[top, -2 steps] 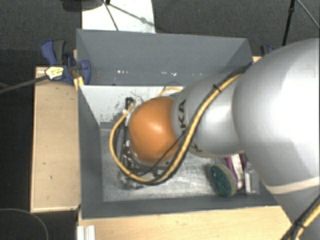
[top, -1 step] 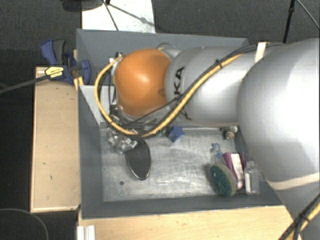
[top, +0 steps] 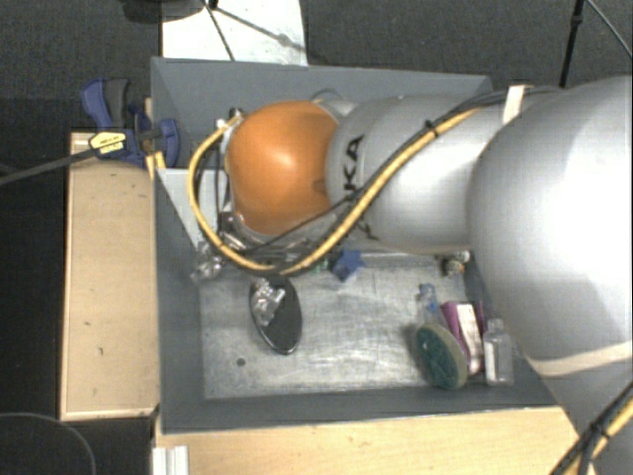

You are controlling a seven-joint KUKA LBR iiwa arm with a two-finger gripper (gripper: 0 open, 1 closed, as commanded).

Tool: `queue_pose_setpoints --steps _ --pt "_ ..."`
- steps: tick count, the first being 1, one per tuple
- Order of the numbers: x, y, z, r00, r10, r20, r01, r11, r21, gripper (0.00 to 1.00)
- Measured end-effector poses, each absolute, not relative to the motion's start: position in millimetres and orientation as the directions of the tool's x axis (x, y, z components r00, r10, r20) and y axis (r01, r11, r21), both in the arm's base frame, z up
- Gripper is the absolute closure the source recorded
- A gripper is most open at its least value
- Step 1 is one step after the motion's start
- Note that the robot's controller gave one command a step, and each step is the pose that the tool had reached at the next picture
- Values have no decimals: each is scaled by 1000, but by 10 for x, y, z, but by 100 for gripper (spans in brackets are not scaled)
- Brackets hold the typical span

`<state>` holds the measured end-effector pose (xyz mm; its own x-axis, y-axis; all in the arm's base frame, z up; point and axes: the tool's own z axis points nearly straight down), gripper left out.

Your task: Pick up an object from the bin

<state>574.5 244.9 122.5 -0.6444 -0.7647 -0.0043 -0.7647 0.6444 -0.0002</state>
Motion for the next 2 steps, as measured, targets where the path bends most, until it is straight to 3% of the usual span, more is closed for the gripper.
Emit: queue_pose_setpoints --steps 1,2 --pt "5393 1564 711 -437 -900 -3 -900 437 -1 0" --pt "5404 1580 736 -436 -900 -6 -900 436 -4 100"
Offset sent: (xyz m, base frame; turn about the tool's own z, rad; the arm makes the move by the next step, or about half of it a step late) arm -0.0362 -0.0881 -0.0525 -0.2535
